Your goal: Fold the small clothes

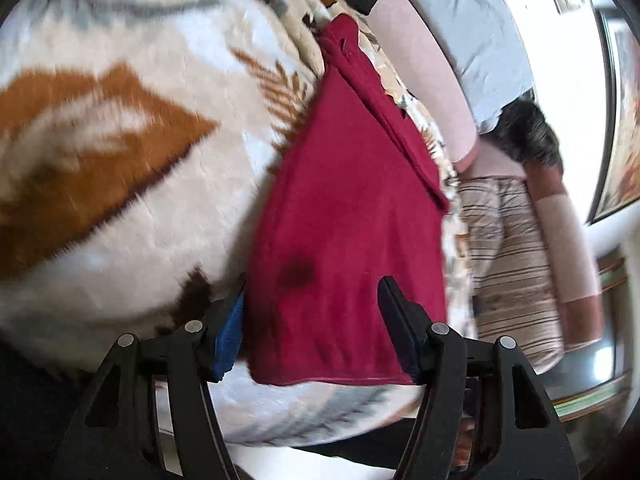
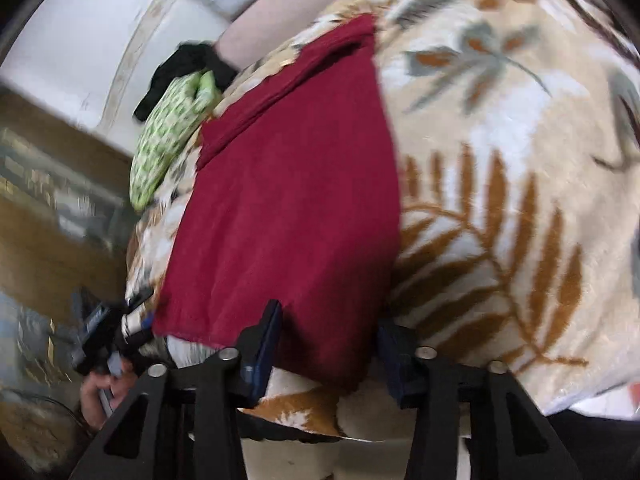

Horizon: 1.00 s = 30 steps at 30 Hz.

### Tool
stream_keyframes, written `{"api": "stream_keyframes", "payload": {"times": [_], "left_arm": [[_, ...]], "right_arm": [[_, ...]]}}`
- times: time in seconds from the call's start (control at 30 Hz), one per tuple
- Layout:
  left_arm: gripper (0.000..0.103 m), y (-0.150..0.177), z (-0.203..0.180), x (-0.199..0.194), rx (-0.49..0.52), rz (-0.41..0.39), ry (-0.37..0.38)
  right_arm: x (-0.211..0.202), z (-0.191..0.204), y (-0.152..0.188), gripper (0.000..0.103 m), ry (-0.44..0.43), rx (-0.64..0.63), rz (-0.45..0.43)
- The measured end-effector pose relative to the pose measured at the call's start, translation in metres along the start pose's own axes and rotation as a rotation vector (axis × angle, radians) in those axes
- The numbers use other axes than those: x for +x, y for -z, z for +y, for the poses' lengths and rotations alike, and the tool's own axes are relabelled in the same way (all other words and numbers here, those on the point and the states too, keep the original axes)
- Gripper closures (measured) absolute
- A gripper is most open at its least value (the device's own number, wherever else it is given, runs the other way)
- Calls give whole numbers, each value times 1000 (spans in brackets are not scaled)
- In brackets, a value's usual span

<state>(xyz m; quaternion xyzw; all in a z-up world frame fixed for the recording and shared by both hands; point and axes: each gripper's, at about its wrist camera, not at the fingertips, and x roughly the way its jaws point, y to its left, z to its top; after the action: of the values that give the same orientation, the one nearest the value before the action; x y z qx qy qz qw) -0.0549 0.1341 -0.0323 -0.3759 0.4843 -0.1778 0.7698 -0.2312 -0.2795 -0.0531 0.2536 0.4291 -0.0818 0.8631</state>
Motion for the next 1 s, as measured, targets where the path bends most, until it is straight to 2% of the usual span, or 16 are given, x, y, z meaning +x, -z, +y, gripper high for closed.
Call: {"api": "stream_keyframes", "payload": {"times": [0.07,0.13,0.23,0.27,0.33,0.37,0.4,0.43,0.53,0.63,0.73,0.83,1.0], "left_arm": [[41,1,-1,4,-15,27,33],[41,3,-4,8,-23,45,55],[41,4,-7,8,-19,51,56],[44,4,-9,7,-3,41,29],[66,4,-12,9,26,22,-39],[73,4,-10,10,38,23,-84],[86,5,-9,11,43,24,-108],[92,6,-8,12,55,25,-145],[94,8,-15,13,104,19,-190],[96,12,-22,12,163,13,-209],[96,12,-35,1,228,-44,-212],[96,5,-54,-12,255,-104,-183],[96,-31,-89,-29,188,-177,-73]], "right_arm": [[-1,-6,1,67,-53,46,7],[4,1,2,67,-72,13,34],[7,4,2,67,-66,9,38],[7,3,2,67,-74,17,40],[9,4,2,67,-73,13,43],[9,5,3,67,-70,10,44],[10,6,3,67,-66,7,46],[9,6,3,70,-53,6,49],[8,5,7,76,-21,2,62],[5,9,9,94,25,-40,58],[-6,25,7,95,77,-145,7],[-23,49,4,95,114,-275,-62],[-58,68,-27,95,71,-272,-199]]}}
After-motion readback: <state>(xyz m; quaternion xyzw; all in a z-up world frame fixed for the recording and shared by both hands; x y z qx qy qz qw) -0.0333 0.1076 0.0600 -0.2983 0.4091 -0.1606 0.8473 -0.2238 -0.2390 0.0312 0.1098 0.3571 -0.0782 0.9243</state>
